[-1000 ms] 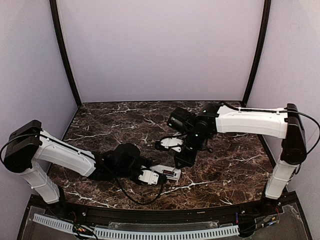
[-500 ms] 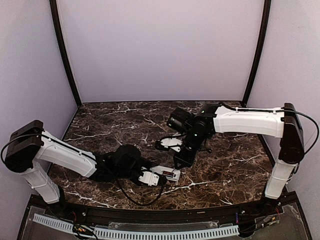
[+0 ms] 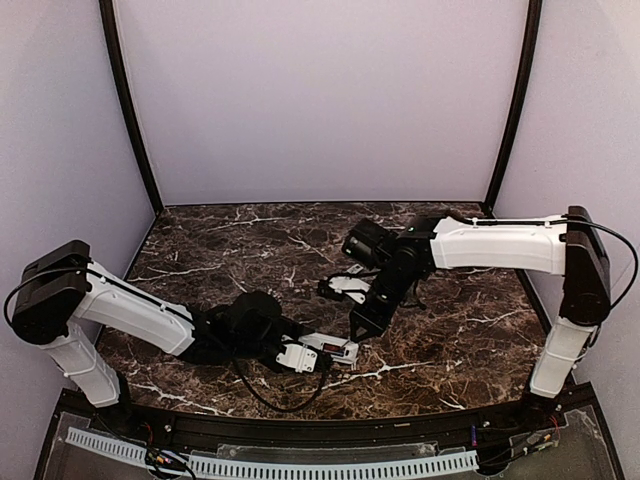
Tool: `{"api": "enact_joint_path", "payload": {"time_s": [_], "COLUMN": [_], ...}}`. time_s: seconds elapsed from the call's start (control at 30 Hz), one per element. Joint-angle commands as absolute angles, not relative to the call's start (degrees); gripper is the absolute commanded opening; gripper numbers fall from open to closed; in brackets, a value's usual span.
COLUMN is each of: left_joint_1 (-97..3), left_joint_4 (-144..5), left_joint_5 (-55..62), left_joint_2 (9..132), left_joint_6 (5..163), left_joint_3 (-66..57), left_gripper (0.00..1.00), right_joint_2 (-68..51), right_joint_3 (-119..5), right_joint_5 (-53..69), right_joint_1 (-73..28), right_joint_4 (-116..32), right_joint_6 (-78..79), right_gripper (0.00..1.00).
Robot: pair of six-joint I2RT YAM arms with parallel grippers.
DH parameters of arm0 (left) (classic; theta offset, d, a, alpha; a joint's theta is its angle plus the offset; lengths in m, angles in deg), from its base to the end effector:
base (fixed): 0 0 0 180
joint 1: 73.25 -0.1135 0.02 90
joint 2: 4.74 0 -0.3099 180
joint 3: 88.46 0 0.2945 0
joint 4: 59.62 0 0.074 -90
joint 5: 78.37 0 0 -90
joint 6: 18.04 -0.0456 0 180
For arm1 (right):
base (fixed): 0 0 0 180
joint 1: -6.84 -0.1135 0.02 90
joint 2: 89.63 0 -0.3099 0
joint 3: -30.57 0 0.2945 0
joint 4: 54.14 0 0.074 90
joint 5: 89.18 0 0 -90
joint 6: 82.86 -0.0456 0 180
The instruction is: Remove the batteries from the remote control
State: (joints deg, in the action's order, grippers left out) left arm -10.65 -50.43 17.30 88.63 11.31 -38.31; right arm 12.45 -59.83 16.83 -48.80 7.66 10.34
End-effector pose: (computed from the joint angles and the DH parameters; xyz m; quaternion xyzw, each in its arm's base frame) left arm 0.1659 -0.3102 0.1544 0.7650 0.4396 0.0357 0.4693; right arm 0.2192 0.3429 0.2440 -0.4988 0.8438 0.1865 0.0667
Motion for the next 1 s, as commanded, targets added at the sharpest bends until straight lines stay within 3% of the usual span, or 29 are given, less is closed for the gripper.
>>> {"api": "enact_joint_path", "payload": {"time_s": [0.0, 0.97], "left_joint_1": [-10.4, -10.5], "left_joint_4": [-44.4, -43.7], "left_joint_5": [18.7, 19.9], "left_joint_2": [88.4, 89.2], "left_joint_6": [12.4, 13.0], "left_joint_3": [-38.2, -38.4], "left_gripper": [0.00, 0.00], "right_joint_2": [14.1, 12.5], "right_joint_3": [-56.7, -48.7], "right_joint_5": [20.2, 31.6], "right_joint_1": [-48.7, -43.5], "right_joint_4": [5.5, -4.4], "right_joint_6": [7.6, -3.7], "right_gripper": [0.00, 0.00]}}
